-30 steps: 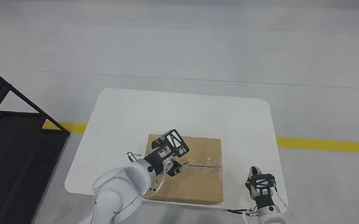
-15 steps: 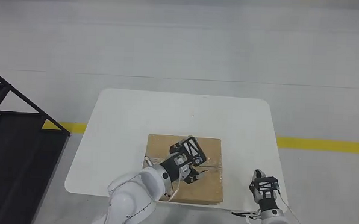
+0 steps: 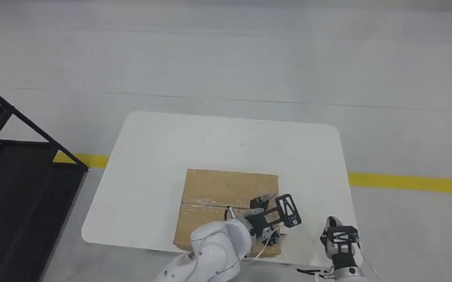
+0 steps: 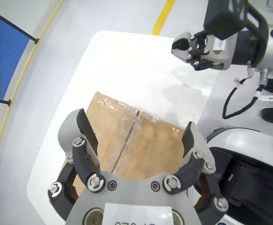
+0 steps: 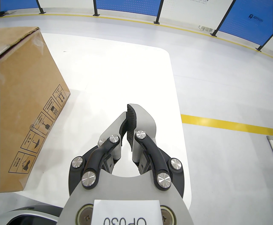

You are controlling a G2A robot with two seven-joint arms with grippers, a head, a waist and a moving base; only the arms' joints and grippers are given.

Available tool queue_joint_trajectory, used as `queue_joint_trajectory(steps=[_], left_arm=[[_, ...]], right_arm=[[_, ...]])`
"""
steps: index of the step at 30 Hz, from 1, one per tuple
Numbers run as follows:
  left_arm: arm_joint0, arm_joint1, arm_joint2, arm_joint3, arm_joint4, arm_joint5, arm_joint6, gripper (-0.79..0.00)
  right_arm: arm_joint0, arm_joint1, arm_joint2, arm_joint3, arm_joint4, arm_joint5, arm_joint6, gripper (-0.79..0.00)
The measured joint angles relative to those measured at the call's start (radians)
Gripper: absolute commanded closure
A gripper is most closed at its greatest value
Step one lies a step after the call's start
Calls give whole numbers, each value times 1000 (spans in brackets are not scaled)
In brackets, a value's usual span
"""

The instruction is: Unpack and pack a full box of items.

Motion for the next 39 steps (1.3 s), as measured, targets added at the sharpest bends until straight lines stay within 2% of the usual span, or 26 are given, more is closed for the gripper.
queue_joint_trajectory(steps=[6,13,15,23,28,39], left_arm=[[-36,-12,28,70,31,46,-9,-736],[-53,-20,62,114,75,63,-13,-717],[-57,-22,66,127,93,72,-14,-653],[-59,-24,59,146,139,95,-20,-597],[-46,-24,58,140,151,88,-25,-493],[-28,-24,37,74,151,81,-53,-566]], right_arm=[[-5,-4,14,0,-3,-5,1,0],[-4,-9,20,3,-8,-15,3,0],[-3,-11,20,3,-10,-18,4,0],[1,-18,12,4,-23,-26,6,0],[2,-22,9,9,-28,-30,7,0],[-4,-30,17,4,-39,-38,8,0]])
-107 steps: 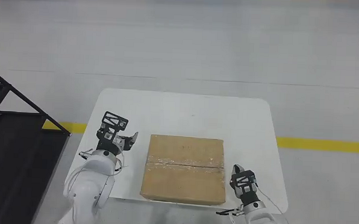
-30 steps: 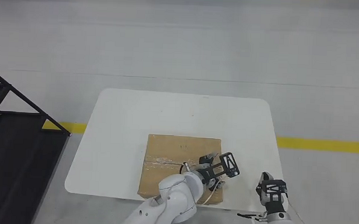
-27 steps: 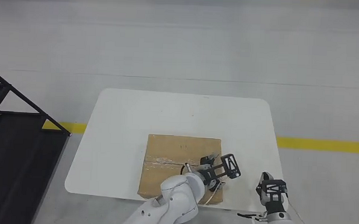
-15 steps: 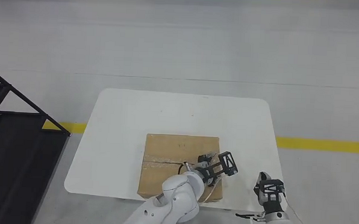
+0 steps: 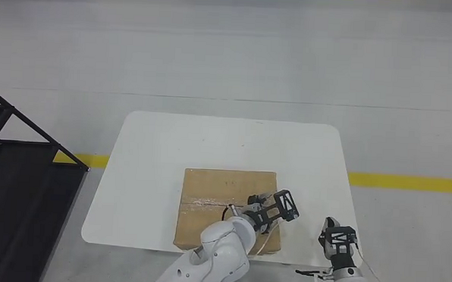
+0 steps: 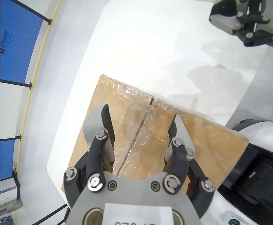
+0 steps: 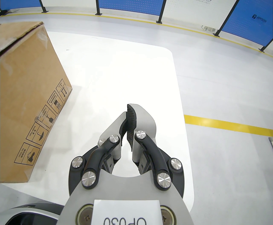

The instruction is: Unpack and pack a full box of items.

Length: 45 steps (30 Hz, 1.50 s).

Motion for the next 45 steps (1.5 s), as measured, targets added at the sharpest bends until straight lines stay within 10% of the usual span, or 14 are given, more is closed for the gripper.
queue_joint_trajectory(steps=[41,45], left_arm=[[-36,-34,-25,117,-4,68,-22,-265],[-35,-36,-27,113,0,70,-22,-92]], right_arm=[[-13,-26,13,-9,-31,-18,6,0],[-8,-29,11,-9,-36,-22,8,0]])
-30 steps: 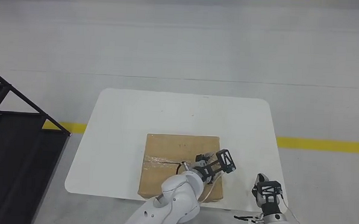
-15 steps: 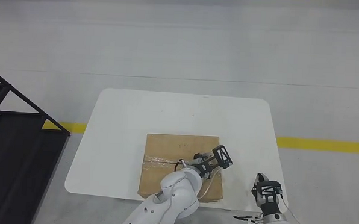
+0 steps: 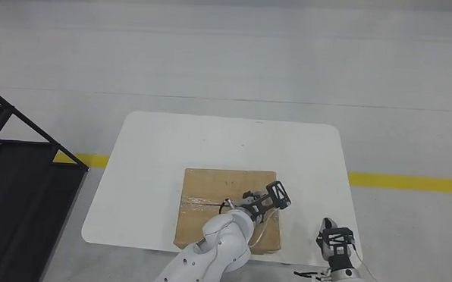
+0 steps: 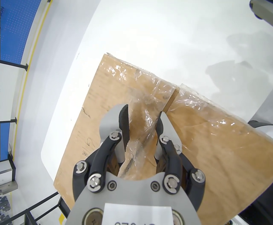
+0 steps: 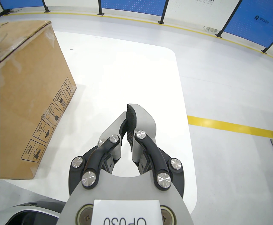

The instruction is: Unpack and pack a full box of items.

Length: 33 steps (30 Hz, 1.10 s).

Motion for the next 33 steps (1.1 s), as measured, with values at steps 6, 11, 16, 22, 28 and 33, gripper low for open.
queue_joint_trajectory(steps=[6,11,16,22,28,33], left_arm=[[5,-1,-7,-6,3,-1,3,0],[8,-3,-11,-7,7,-1,4,0],[9,-5,-17,-21,14,8,9,0],[24,-4,-37,-72,14,21,13,0],[53,3,-75,-136,10,15,-1,0],[91,12,-127,-218,11,14,-12,0]], right_arm=[[6,-4,-5,4,-7,-5,4,0],[9,-7,-8,5,-12,-8,7,0],[11,-10,-7,6,-16,-14,8,0],[17,-13,-7,10,-19,-17,10,0],[28,-16,-9,13,-25,-23,16,0],[38,-19,-6,15,-24,-28,20,0]])
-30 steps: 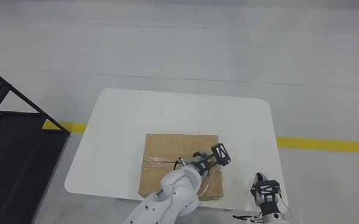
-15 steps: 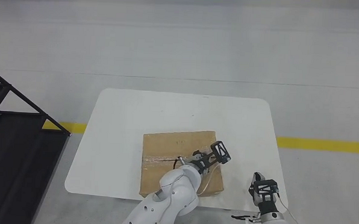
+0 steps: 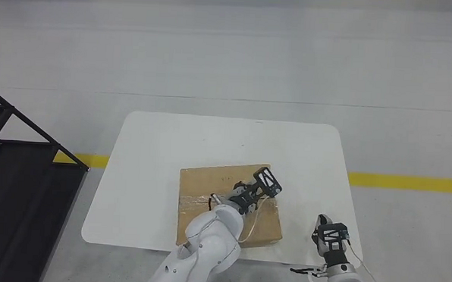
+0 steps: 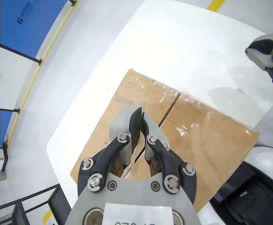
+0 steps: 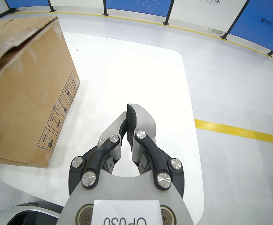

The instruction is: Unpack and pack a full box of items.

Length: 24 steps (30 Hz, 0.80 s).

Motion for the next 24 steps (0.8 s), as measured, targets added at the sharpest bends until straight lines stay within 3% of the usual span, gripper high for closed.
queue_joint_trajectory(steps=[12,24], left_arm=[[150,39,-304,-263,5,44,-40,0],[215,58,-547,-376,6,51,-64,0]], right_arm=[[38,-4,15,1,40,-60,-3,0],[70,-10,20,-4,125,-162,-17,0]])
